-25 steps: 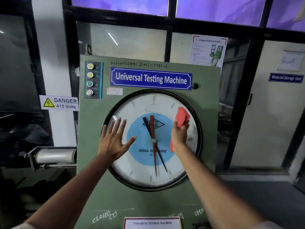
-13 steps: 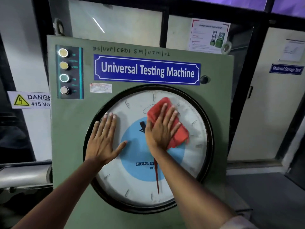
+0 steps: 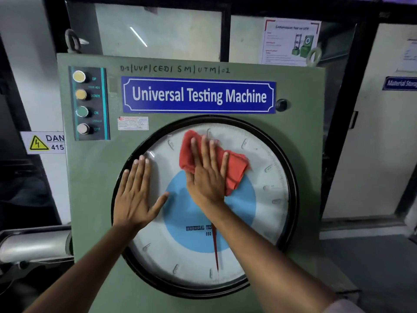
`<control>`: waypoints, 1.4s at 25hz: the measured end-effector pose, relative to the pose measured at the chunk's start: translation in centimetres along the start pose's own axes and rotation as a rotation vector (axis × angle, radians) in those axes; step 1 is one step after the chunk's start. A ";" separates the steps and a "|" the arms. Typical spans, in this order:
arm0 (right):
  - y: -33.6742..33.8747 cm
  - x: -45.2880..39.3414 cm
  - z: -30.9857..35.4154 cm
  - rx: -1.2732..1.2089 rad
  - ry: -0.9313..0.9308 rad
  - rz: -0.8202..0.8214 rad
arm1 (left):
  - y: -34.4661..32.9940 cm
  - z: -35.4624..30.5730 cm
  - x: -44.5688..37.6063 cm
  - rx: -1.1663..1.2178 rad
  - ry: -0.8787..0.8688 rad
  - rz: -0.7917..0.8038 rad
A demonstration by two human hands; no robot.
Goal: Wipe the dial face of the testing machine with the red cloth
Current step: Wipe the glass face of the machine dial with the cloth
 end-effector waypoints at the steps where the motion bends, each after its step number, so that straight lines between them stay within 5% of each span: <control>1: -0.3 1.4 -0.3 0.040 0.132 0.014 | 0.1 0.0 0.1 -0.009 -0.010 0.003; 4: 0.6 3.8 -6.5 0.146 0.236 0.067 | 0.2 -0.4 -0.1 -0.034 -0.012 0.039; 9: 1.4 -1.4 -5.8 0.065 -0.214 0.031 | 0.4 -1.2 -2.5 -0.050 -0.030 0.069; 12: 1.0 -1.3 -1.1 0.040 -0.014 0.042 | 0.6 -1.2 -3.8 -0.050 -0.025 0.055; 15: 1.3 3.2 -4.6 0.144 0.168 0.104 | 0.7 -1.2 -3.7 -0.062 -0.048 0.062; 21: 2.1 -3.4 -4.5 0.090 -0.138 0.116 | 0.8 -1.6 -5.2 -0.079 -0.092 0.072; 26: 1.3 6.2 -5.3 0.091 -0.023 0.167 | 0.9 -1.6 -5.6 -0.068 -0.099 0.038; 31: 2.2 -3.7 -4.1 0.015 -0.153 0.228 | 0.7 -1.3 -5.5 -0.083 -0.117 0.042; 35: 1.6 3.6 -4.4 0.047 -0.107 0.209 | 0.9 -1.3 -5.6 -0.076 -0.117 0.032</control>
Point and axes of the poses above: each hand's wrist, its own x-axis away from the middle knuckle, its own y-axis out of the back of the hand, z = x × y, the point moved 7 cm from there along -x, towards the middle knuckle, and after that the axes turned 12 degrees about -y, right-handed, at the moved point
